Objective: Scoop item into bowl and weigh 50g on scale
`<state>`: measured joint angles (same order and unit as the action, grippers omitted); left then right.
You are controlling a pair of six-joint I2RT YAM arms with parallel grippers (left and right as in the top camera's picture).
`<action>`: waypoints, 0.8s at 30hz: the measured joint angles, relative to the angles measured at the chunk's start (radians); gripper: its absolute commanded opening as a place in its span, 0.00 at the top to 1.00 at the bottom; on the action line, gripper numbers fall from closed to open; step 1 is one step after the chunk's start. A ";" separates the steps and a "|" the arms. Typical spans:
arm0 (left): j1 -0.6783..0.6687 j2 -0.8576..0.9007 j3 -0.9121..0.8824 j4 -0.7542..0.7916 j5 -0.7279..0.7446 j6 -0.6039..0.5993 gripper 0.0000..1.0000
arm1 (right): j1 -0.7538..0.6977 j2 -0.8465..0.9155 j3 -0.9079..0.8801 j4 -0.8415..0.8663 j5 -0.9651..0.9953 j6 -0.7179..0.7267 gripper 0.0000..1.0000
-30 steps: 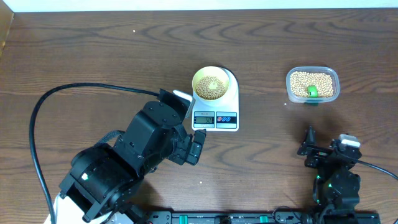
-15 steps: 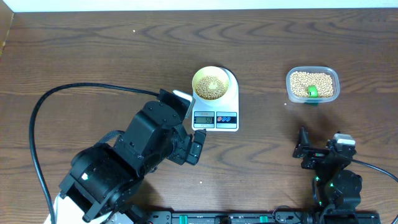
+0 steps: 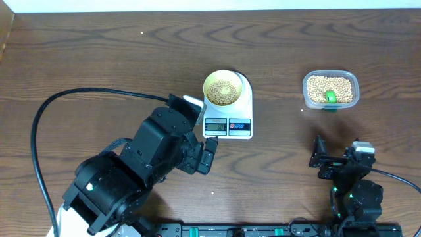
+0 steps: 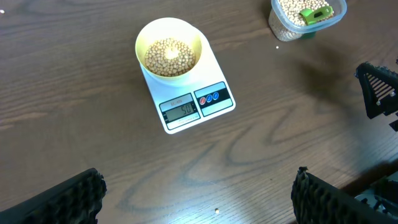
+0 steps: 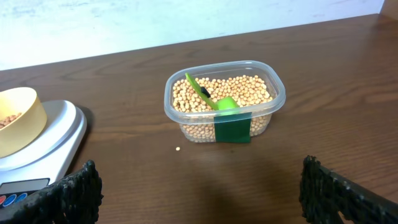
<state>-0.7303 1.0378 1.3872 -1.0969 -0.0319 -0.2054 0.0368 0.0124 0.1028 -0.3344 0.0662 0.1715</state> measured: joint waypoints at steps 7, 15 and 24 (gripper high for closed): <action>0.000 0.000 0.000 0.000 0.000 0.000 0.02 | 0.000 0.000 0.000 0.000 0.000 0.000 0.01; 0.000 0.000 0.000 0.000 0.000 0.000 0.02 | 0.000 0.000 0.000 0.000 0.000 0.000 0.01; 0.000 -0.002 0.001 -0.251 0.000 0.000 0.02 | 0.000 0.000 0.000 0.000 -0.003 0.000 0.01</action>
<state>-0.7300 1.0359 1.3880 -1.3479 -0.0319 -0.2054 0.0368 0.0124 0.1028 -0.3347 0.0628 0.1715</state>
